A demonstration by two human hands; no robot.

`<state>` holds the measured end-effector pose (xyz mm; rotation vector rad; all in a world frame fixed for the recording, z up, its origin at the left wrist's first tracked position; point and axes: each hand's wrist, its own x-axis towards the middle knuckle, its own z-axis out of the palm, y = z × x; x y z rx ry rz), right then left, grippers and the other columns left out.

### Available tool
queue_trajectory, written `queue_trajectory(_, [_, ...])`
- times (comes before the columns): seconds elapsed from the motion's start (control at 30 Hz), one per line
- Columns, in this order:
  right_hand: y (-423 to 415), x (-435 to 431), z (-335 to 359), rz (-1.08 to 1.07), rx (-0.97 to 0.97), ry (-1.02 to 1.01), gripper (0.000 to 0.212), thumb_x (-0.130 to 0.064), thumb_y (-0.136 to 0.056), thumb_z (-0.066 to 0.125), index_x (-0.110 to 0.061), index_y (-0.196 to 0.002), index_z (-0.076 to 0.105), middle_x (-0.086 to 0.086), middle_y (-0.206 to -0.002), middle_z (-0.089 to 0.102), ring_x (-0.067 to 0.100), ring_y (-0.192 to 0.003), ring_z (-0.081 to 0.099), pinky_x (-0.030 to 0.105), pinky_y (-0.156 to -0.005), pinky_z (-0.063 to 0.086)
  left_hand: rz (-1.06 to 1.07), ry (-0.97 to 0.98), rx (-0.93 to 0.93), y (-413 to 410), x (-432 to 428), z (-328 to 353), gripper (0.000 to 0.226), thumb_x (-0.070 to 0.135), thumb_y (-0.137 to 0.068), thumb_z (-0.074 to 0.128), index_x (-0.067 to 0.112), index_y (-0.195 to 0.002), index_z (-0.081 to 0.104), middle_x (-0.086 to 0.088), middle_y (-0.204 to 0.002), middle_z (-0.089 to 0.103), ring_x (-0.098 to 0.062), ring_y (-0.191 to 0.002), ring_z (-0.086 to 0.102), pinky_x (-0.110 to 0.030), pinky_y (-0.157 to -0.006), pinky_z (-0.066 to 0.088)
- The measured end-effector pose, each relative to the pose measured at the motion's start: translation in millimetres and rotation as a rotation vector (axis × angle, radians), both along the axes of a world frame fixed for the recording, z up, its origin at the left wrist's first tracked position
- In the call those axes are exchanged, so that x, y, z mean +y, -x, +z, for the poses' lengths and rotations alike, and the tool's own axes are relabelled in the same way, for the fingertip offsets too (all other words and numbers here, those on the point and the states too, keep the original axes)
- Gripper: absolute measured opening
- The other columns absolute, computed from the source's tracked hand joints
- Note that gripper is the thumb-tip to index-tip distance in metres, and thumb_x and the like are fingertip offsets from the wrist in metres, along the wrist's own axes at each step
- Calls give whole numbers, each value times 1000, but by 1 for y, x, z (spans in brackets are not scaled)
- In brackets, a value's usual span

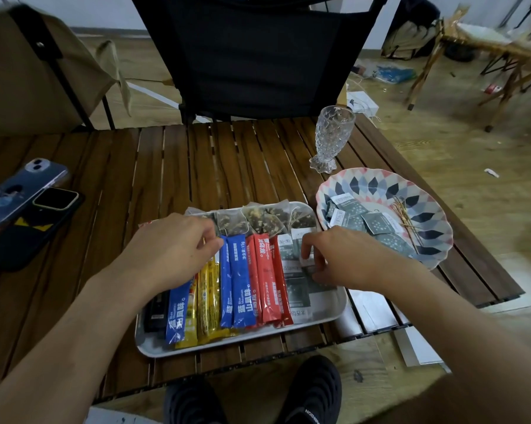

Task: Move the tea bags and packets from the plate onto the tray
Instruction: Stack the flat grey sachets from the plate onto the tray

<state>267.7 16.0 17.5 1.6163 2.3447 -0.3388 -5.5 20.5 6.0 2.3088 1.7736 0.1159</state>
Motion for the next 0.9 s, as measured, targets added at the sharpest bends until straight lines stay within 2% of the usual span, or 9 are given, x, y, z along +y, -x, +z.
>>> queue_trajectory(0.17, [-2,2,-2,-8,4,-16,33,-30,-87,69,-30,-119,60,-3,-110,68,18,-98,66,39,-85,57,0,2,-5,0,-1,1,22,56,-97,49,39,-83,52,17,-79,61,3,-74,57,-22,-59,44])
queue_trajectory(0.27, [-14,8,1,-105,127,-5,25,-35,-88,68,-31,-113,63,-7,-105,70,13,-92,66,37,-83,59,0,1,-6,0,-1,0,23,56,-97,49,39,-81,51,17,-79,61,3,-74,58,-22,-60,44])
queue_trajectory(0.43, [-56,31,-3,-336,261,-257,15,-31,-92,65,-28,-106,68,-9,-106,71,13,-90,65,37,-83,56,-6,-6,-9,0,-1,1,24,55,-97,49,40,-79,49,17,-76,60,3,-71,57,-22,-58,41])
queue_trajectory(0.53, [-76,43,-13,-410,267,-255,26,-34,-88,71,-26,-112,67,-4,-116,67,16,-96,64,33,-81,51,-11,-7,-14,-2,-2,3,21,53,-97,49,39,-81,51,18,-76,58,2,-71,56,-21,-57,39])
queue_trajectory(0.6, [-82,48,-21,-380,225,-213,35,-37,-83,77,-29,-115,65,-4,-119,64,14,-92,62,31,-81,49,-14,-7,-9,-2,-2,4,21,53,-98,49,40,-81,51,18,-77,58,2,-72,56,-21,-57,39])
queue_trajectory(0.67, [-84,50,-24,-355,233,-198,42,-35,-80,80,-29,-119,64,-4,-120,63,13,-89,59,32,-83,49,-13,-3,-3,-3,-2,3,21,53,-98,49,40,-81,50,19,-78,58,3,-73,56,-21,-57,40])
queue_trajectory(0.77, [-84,54,-26,-342,219,-181,50,-29,-80,80,-25,-126,61,1,-118,62,20,-97,60,31,-85,46,-9,-6,3,-4,-1,2,20,53,-98,49,40,-83,52,18,-78,58,2,-73,56,-21,-59,43])
queue_trajectory(0.83, [-84,56,-28,-327,221,-185,44,-30,-82,79,-24,-123,63,2,-114,60,20,-95,59,29,-80,44,-11,-5,9,-4,0,1,20,53,-98,49,39,-84,54,17,-78,59,1,-73,57,-22,-59,44])
queue_trajectory(0.9, [-87,56,-26,-351,312,-212,25,-31,-85,76,-26,-108,65,-2,-103,62,13,-82,58,23,-68,42,-11,4,12,-4,0,1,21,53,-98,49,38,-84,54,17,-78,59,1,-72,57,-21,-58,43])
